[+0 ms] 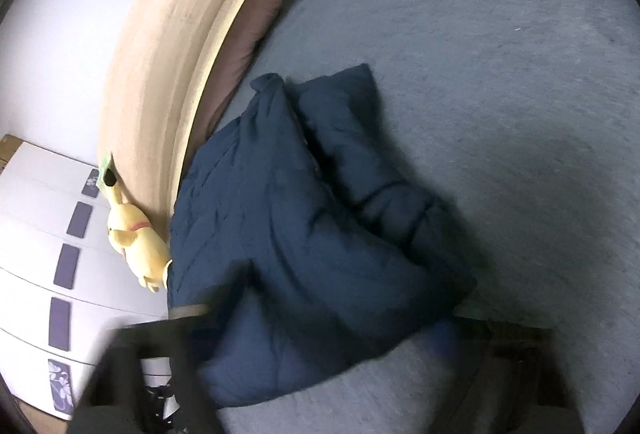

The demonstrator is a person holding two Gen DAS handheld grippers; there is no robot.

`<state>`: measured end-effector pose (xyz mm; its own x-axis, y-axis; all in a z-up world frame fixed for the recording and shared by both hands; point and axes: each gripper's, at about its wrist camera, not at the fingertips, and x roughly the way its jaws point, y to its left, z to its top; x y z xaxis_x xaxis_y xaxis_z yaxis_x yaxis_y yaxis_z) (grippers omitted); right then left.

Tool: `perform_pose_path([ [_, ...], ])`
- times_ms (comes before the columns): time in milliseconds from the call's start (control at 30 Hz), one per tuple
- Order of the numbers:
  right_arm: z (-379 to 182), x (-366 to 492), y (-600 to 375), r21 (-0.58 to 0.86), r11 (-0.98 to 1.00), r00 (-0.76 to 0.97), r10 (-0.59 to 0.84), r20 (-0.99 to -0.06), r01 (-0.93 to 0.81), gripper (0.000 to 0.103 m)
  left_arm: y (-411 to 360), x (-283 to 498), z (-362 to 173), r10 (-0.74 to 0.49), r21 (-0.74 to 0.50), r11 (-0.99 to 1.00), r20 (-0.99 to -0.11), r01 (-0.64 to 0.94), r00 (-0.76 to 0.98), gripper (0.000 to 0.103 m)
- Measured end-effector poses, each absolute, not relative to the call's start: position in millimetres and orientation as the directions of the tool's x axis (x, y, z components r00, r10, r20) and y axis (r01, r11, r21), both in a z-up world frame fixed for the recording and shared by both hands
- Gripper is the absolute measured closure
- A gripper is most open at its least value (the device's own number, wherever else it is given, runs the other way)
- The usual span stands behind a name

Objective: Fold large clothes

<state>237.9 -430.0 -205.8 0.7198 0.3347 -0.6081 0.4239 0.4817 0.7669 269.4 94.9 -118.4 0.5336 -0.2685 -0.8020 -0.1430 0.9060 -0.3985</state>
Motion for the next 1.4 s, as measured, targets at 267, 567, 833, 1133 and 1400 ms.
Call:
perform_pose_path([
  [267,-129.1,240.6,-402.8,0.628,0.714,0.738,0.236,-0.632,0.31,0.079,92.2,261.1,-95.5,-0.21,-0.349,0.922,-0.816,-0.168,0.538,0.093],
  [567,-191.6,230.9,-402.2,0.62,0.685,0.677,0.249,-0.693,0.382,0.064,95.7,235.1,-108.6,-0.197,-0.335,0.926,-0.823,-0.176,0.533,0.091],
  [833,-172.0,206.6,-443.5,0.679,0.645,0.728,0.268,-0.63,0.35,0.042,115.0,235.2,-70.9,-0.212,-0.344,0.933,-0.762,-0.105,0.612,0.049],
  [1133,-138.0,284.2,-446.0,0.571,0.783,0.702,0.263,-0.662,0.245,0.042,71.6,326.3,-73.8,-0.27,-0.295,0.955,-0.786,0.046,0.557,0.041],
  [1400,-164.2,342.2,-439.1,0.459,0.861,0.577,0.264,-0.773,0.221,0.086,52.1,367.8,-109.4,-0.148,-0.153,0.988,-0.854,0.031,0.499,0.066],
])
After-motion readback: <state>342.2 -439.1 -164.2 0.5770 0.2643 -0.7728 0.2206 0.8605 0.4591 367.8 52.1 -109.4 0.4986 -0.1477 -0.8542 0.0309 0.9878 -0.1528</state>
